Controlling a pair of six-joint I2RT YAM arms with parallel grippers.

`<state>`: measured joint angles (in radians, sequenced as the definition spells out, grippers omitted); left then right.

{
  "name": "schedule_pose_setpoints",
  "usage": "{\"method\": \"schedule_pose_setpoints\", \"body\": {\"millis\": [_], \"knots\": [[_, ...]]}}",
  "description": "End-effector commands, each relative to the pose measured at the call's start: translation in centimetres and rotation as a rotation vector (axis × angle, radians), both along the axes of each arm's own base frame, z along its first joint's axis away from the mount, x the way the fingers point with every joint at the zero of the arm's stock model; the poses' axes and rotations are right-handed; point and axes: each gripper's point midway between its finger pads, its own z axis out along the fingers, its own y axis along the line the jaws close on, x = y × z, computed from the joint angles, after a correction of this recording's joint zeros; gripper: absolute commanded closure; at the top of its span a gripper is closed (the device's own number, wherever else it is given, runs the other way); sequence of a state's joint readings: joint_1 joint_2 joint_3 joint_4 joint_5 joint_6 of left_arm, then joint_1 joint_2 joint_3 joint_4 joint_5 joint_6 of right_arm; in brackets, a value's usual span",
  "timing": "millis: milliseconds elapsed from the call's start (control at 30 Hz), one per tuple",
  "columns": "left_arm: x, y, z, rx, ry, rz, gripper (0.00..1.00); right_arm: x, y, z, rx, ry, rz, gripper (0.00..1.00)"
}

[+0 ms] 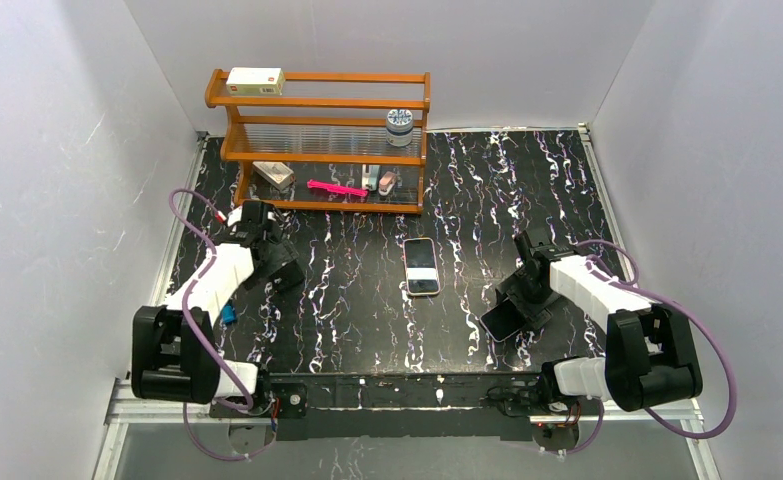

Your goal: Put the phone into the phone case

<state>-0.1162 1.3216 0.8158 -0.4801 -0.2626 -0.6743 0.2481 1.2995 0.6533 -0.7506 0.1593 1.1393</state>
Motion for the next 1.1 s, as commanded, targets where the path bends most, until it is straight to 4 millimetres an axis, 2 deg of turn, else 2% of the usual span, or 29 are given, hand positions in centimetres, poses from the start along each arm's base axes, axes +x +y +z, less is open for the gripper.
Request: {"method": "schedule_pose_setpoints", "body": {"millis": [0,67,133,167,367,500,700,933,1067], "knots": [[0.3,1.9,-0.6,-0.002,0.008,0.050,0.18,1.7,0.3,-1.3,0.007,-0.081,0.040,0.38],[0.2,2.4,-1.2,-0.021,0.032,0.066,0.20,1.8,0.4,-1.2,0.013,-0.088,0.049,0.38],[0.3,1.9,-1.9,-0.054,0.049,0.053,0.21,2.0,0.5,-1.1,0.015,-0.094,0.060,0.38],[0.5,2.4,-2.2,-0.070,0.056,0.068,0.23,2.2,0.5,-1.1,0.015,-0.099,0.068,0.38],[0.6,2.2,-3.5,-0.082,0.122,0.044,0.33,2.6,0.7,-0.8,0.023,-0.122,0.094,0.39],[0.5,1.8,-4.4,-0.105,0.139,0.034,0.49,2.7,0.7,-0.6,0.023,-0.134,0.100,0.40],[0.2,1.5,-4.2,-0.111,0.144,0.003,0.76,2.8,0.5,-0.5,0.009,-0.143,0.107,0.41],[-1.3,-0.6,-3.9,-0.192,0.146,-0.074,1.00,3.0,1.3,-0.4,0.052,-0.159,0.166,0.41],[-2.6,-3.1,-3.2,-0.221,0.130,-0.152,1.00,3.2,1.9,-0.6,0.080,-0.175,0.195,0.41]]}}
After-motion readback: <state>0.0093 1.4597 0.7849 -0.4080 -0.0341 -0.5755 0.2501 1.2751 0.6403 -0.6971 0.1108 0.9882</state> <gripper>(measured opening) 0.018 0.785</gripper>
